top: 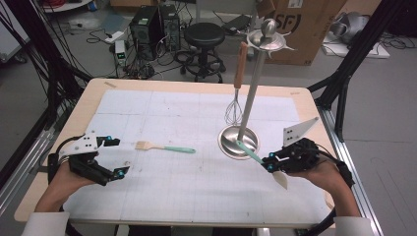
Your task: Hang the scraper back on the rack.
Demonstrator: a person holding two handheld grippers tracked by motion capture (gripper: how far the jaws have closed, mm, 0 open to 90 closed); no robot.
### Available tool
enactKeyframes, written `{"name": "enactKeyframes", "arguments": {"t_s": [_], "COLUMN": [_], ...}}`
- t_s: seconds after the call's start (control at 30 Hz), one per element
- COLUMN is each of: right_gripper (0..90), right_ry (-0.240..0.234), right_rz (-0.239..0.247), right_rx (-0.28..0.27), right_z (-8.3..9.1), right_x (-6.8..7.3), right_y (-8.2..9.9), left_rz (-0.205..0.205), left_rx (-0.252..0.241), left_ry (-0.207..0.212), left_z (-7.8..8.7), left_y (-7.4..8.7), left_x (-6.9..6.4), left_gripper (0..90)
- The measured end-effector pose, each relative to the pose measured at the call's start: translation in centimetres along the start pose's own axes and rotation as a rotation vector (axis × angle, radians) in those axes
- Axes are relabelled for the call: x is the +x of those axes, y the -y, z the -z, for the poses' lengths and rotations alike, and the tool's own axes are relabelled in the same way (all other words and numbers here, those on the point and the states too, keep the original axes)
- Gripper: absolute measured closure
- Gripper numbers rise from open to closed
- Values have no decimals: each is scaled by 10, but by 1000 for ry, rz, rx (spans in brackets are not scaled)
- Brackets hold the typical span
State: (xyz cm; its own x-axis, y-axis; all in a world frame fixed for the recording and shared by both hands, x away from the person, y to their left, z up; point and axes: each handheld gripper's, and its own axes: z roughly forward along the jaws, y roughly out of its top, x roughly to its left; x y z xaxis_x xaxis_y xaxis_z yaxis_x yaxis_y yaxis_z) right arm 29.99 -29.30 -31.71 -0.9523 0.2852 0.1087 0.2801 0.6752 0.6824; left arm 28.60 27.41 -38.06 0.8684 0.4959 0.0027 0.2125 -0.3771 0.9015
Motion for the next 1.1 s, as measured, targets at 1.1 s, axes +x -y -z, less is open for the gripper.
{"name": "enactKeyframes", "arguments": {"t_s": [1.1], "right_gripper": [809], "right_ry": [123], "right_rz": [-63], "right_rx": [-185], "right_z": [113], "right_x": [-13], "right_y": [-10], "left_rz": [38], "left_rx": [-24], "left_ry": [10], "left_z": [7], "left_y": [7], "left_x": [4], "left_gripper": [17]}}
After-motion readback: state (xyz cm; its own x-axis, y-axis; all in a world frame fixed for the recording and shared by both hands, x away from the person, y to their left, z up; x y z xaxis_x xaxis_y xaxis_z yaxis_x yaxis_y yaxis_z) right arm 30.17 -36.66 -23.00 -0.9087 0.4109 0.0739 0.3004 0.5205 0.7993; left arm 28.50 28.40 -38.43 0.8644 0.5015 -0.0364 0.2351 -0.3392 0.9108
